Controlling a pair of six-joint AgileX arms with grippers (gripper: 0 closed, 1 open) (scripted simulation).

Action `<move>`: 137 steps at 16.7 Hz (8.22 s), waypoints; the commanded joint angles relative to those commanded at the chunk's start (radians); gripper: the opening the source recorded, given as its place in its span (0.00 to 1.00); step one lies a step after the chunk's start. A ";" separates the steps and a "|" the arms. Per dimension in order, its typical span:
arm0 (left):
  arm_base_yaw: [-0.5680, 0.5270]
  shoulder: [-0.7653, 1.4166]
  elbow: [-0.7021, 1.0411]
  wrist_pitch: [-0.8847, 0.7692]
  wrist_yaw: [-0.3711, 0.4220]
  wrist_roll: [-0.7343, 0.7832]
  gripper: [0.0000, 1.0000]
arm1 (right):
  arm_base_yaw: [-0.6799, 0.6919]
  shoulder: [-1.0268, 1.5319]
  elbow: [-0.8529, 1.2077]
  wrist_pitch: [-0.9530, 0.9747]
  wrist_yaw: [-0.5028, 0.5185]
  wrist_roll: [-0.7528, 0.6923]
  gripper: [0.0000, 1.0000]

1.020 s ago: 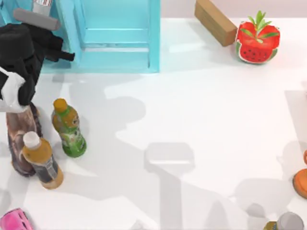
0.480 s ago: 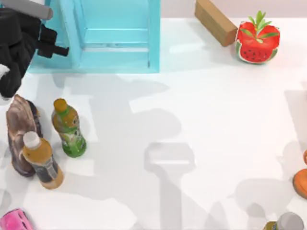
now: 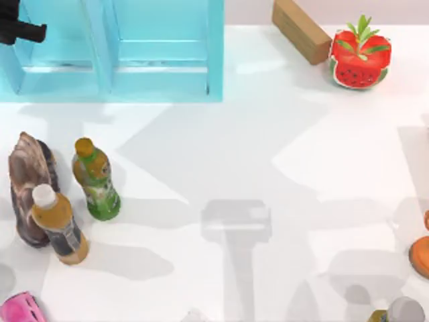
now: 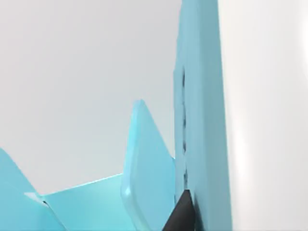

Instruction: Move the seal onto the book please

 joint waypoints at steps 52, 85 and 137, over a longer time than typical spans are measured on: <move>-1.099 0.678 0.221 -0.222 -1.060 -2.660 0.00 | 0.000 0.000 0.000 0.000 0.000 0.000 1.00; -1.104 0.756 0.184 -0.126 -1.064 -2.675 1.00 | 0.000 0.000 0.000 0.000 0.000 0.000 1.00; -1.123 0.453 0.327 -1.127 -0.978 -3.338 1.00 | 0.000 0.000 0.000 0.000 0.000 0.000 1.00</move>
